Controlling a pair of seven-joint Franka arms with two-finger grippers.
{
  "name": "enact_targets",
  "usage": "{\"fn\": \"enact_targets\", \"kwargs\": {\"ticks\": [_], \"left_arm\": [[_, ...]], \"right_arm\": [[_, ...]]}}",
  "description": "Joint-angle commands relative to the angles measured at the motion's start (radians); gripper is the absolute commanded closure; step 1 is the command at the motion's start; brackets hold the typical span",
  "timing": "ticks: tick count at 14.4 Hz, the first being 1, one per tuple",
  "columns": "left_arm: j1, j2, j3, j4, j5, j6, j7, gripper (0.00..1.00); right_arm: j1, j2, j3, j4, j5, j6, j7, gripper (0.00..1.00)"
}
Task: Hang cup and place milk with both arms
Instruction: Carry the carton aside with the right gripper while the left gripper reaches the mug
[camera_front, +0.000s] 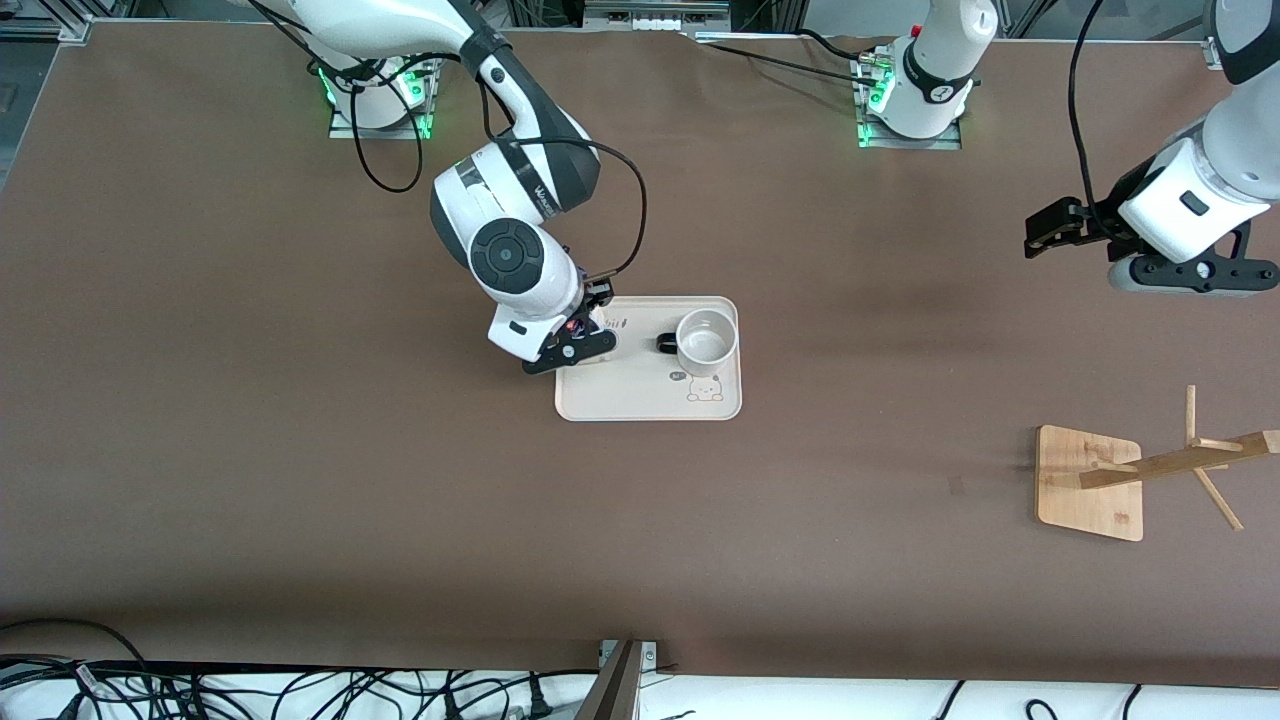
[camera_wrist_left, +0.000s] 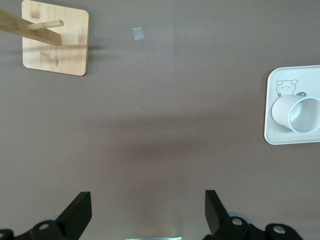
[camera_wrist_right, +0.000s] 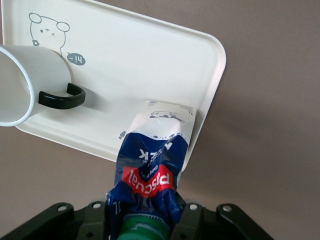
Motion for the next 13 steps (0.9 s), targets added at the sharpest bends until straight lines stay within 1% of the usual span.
{"fn": "enact_targets", "kwargs": {"ticks": [1, 3, 4, 7, 8, 10, 13], "left_arm": [[-0.049, 0.017, 0.003, 0.041, -0.011, -0.028, 0.028, 0.0], [-0.092, 0.025, 0.003, 0.061, -0.011, -0.028, 0.106, 0.0], [-0.105, 0.046, 0.003, 0.078, -0.011, -0.028, 0.161, 0.0], [-0.113, 0.078, -0.003, 0.09, -0.026, -0.025, 0.334, 0.0], [-0.113, 0.094, -0.005, 0.092, -0.059, -0.022, 0.386, 0.0], [-0.113, 0.133, -0.005, 0.092, -0.156, -0.027, 0.425, 0.0], [-0.135, 0.172, -0.009, 0.1, -0.178, -0.027, 0.441, 0.0]], "right_arm": [[0.004, -0.006, 0.0, -0.002, 0.015, -0.004, -0.012, 0.8], [0.005, -0.009, 0.0, 0.0, 0.017, -0.006, -0.01, 0.8], [0.005, -0.012, 0.0, 0.003, 0.018, -0.008, -0.01, 0.8], [0.005, -0.031, 0.0, 0.006, 0.021, -0.008, -0.012, 0.8], [0.005, -0.034, 0.0, 0.007, 0.021, -0.008, -0.013, 0.79], [0.004, -0.047, -0.001, 0.007, 0.021, -0.009, -0.015, 0.79], [-0.005, -0.08, -0.02, 0.015, 0.014, -0.052, -0.029, 0.79]]}}
